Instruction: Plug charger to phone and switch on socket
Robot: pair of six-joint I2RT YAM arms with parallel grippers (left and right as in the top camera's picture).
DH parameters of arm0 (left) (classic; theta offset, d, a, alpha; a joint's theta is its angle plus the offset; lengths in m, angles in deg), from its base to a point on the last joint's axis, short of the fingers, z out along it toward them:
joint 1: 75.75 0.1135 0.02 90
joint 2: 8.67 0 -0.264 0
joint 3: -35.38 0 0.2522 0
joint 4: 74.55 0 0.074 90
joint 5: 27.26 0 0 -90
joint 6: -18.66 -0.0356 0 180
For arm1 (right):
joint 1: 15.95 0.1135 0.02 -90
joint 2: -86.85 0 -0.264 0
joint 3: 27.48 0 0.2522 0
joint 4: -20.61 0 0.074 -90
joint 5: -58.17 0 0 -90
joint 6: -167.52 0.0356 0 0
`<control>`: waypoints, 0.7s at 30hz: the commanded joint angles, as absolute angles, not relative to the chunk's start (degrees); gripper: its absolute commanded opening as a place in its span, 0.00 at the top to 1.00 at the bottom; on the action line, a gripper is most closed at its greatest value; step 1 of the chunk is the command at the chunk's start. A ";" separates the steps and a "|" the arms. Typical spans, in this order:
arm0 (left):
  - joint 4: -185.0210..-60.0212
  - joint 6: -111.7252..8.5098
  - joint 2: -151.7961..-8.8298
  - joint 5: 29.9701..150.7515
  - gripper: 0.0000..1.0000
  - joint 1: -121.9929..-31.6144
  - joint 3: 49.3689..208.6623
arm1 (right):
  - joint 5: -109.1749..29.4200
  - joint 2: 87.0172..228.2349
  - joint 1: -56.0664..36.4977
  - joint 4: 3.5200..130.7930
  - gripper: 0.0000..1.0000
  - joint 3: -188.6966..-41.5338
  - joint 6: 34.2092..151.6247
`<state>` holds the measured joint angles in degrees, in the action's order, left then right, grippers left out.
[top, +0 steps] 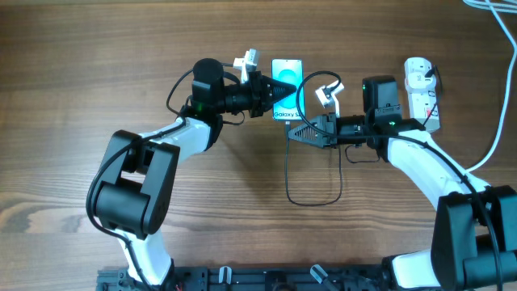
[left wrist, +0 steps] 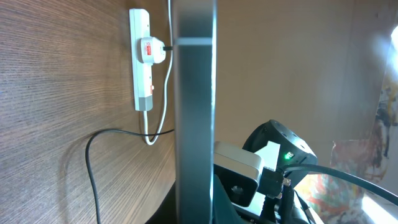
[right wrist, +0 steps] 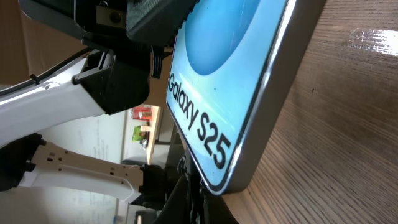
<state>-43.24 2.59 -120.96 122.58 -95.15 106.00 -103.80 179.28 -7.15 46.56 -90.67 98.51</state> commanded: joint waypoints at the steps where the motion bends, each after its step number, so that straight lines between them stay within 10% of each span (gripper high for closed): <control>1: -42.62 0.82 -121.17 123.76 0.96 -94.74 107.33 | -103.86 180.30 -7.46 46.36 0.96 -90.27 98.47; 21: -42.64 -0.60 -121.17 123.80 0.96 -94.50 107.33 | -103.82 180.30 -7.48 45.75 0.96 -90.27 98.80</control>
<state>-43.24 0.90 -120.96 122.60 -94.82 106.00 -103.80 179.30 -7.15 46.05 -90.67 98.51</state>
